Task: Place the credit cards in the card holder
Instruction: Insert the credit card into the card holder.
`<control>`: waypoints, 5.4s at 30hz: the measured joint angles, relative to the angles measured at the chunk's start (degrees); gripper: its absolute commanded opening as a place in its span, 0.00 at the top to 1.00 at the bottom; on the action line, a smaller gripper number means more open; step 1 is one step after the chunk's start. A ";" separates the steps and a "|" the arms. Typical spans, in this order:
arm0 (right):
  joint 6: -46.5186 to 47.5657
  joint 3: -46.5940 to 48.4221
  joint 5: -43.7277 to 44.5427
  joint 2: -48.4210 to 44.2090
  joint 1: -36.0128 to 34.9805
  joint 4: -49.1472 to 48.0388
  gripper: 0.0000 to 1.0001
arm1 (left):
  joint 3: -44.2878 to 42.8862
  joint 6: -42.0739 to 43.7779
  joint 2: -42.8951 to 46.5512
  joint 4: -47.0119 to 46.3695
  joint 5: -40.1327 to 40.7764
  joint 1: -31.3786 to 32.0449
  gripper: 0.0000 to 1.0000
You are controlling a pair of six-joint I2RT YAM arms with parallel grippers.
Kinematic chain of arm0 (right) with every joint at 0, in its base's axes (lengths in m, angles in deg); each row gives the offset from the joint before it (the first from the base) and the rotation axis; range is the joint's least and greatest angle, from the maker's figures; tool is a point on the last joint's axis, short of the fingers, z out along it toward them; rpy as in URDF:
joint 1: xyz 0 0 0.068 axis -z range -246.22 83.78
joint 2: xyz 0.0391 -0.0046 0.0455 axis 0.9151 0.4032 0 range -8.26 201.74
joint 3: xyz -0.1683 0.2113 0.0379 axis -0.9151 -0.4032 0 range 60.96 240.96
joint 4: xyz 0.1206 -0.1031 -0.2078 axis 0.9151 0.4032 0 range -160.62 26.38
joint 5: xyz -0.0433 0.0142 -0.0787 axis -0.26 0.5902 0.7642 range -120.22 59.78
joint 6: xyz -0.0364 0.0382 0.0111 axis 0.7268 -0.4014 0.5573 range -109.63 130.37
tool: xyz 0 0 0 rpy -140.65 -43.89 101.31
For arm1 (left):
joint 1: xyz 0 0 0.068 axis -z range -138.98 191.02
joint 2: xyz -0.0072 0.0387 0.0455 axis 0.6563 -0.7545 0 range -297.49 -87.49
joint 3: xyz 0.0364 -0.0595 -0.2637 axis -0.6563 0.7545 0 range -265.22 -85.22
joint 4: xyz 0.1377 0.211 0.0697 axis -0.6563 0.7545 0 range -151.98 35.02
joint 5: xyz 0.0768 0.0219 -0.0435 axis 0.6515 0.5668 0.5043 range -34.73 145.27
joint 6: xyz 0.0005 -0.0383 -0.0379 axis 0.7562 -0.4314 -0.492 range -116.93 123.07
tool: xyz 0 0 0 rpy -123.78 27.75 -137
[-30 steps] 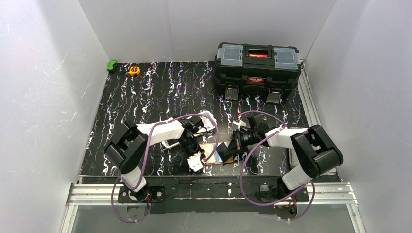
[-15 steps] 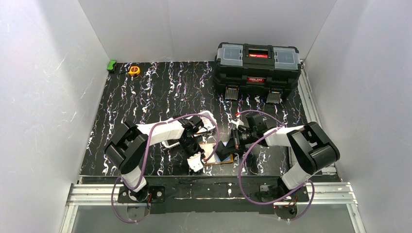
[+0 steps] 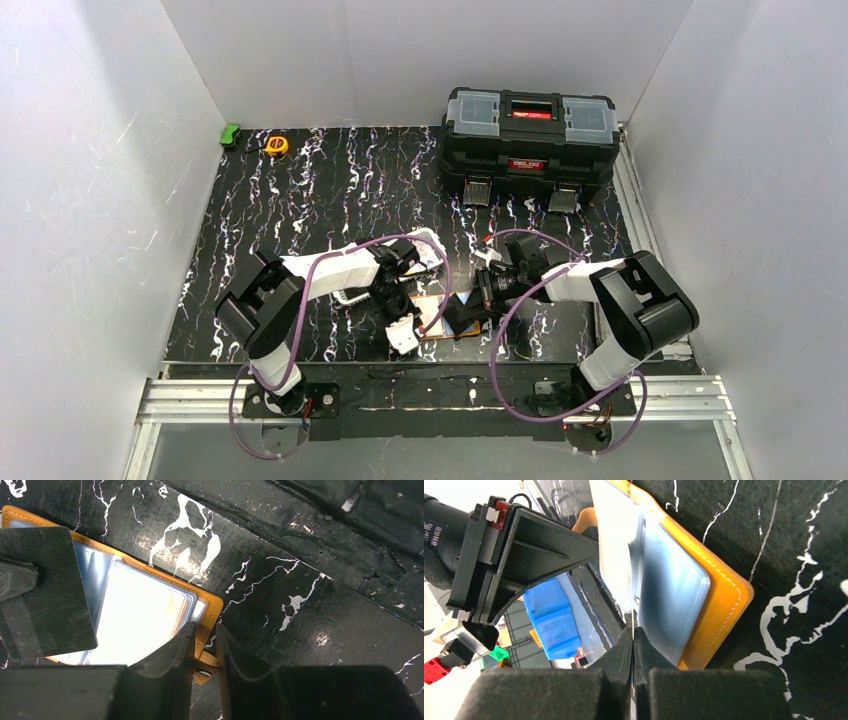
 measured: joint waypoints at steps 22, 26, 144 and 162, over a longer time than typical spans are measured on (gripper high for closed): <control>0.50 -0.35 0.17 -0.83 0.02 0.63 0.99 | 0.00 -0.37 0.02 -0.15 0.11 0.24 0.82; 0.61 -0.35 0.37 -0.90 0.02 0.98 0.99 | 0.00 -0.44 0.04 -0.17 0.17 0.31 0.82; 5.95 17.88 23.28 3.54 -17.05 15.13 0.31 | 5.31 -10.05 4.57 -8.59 0.55 2.99 0.96; 9.68 23.82 38.05 3.54 -26.12 24.46 0.29 | 20.28 -20.59 16.48 -30.12 3.85 3.23 1.00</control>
